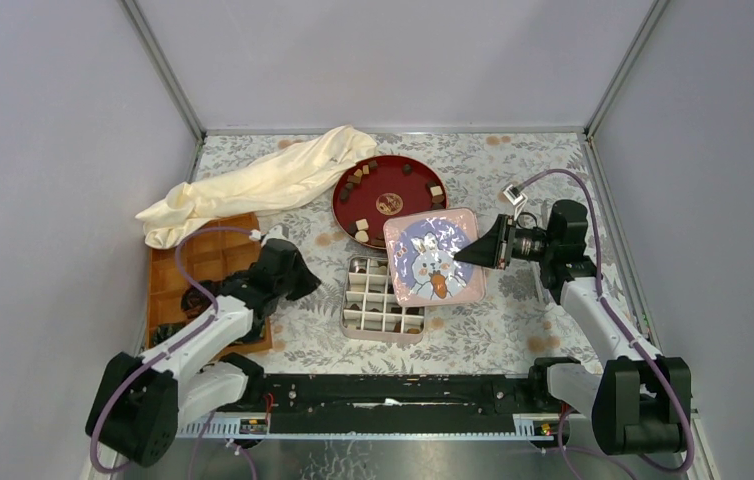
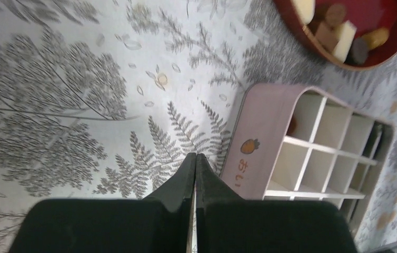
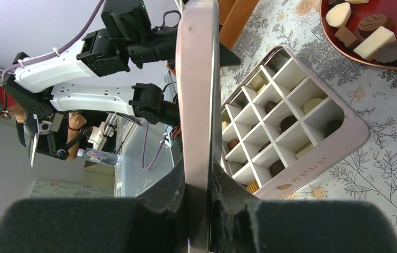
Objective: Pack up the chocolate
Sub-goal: Move the packing box to the center of the board, then place the box lid in the packing box.
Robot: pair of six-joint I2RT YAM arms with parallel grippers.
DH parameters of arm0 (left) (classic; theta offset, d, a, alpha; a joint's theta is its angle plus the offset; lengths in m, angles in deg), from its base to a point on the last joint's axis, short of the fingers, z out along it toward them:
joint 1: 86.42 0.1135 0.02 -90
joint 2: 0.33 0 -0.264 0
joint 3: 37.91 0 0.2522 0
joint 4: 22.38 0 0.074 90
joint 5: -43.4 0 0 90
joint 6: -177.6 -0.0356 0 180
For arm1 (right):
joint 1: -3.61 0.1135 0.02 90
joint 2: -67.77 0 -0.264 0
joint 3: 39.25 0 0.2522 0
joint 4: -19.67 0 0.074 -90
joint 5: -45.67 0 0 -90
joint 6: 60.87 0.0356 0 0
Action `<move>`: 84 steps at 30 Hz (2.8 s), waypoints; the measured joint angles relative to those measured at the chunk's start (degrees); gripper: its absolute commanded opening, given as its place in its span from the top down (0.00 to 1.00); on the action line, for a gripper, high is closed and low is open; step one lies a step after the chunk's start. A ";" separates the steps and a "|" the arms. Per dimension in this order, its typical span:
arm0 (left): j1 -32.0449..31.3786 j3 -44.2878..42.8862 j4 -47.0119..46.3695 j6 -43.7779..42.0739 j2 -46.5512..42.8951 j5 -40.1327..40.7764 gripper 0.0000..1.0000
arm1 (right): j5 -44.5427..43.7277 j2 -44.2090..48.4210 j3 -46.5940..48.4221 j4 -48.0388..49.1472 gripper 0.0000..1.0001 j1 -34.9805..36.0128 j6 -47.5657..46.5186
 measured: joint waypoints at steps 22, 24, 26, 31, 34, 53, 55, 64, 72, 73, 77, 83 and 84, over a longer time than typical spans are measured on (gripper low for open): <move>-21.92 -3.37 -32.41 9.75 24.33 -12.46 0.82 | 2.08 -2.73 6.01 -7.50 0.95 -5.68 -4.22; -22.08 -1.79 -38.84 10.58 25.18 -14.82 0.79 | 2.80 -4.44 8.41 -11.69 0.96 -6.01 -7.19; -22.08 1.51 -44.33 10.93 24.20 -15.85 0.68 | 3.74 -5.66 10.08 -16.39 0.97 -6.08 -9.88; -22.03 11.87 -45.62 8.74 8.37 -13.11 0.17 | 3.56 -5.51 9.49 -22.21 0.99 -6.12 -11.15; -21.97 14.34 -44.76 5.51 -3.78 -10.54 0.01 | 2.93 -2.43 3.13 -17.20 1.00 -6.12 -4.96; -20.90 22.34 -63.43 9.73 5.49 -13.73 0.09 | -1.88 -5.46 -5.57 -12.83 1.00 -5.46 -0.02; -20.87 21.55 -65.83 10.56 9.18 -14.97 0.12 | -1.99 -6.38 -5.55 -13.51 1.00 -4.92 -0.85; -20.37 18.16 -72.15 12.52 19.08 -18.38 0.26 | -3.48 -8.24 -4.57 -18.88 0.97 -3.80 -6.01; -20.33 14.93 -72.94 13.31 26.82 -22.12 0.34 | -5.68 -8.76 -3.19 -23.45 0.93 -3.74 -10.05; -20.33 14.60 -73.11 13.40 27.50 -22.43 0.35 | -5.95 -8.76 -2.97 -23.89 0.92 -3.74 -10.58; -20.33 12.72 -74.16 14.19 31.21 -24.76 0.40 | -7.28 -8.76 -1.95 -26.05 0.88 -3.72 -12.44; -20.33 10.27 -75.14 15.78 35.54 -27.54 0.45 | -9.57 -8.94 -0.46 -29.44 0.81 -3.74 -14.71; -20.33 10.08 -75.28 15.93 35.93 -27.78 0.46 | -9.97 -9.07 -0.13 -30.03 0.80 -3.74 -15.13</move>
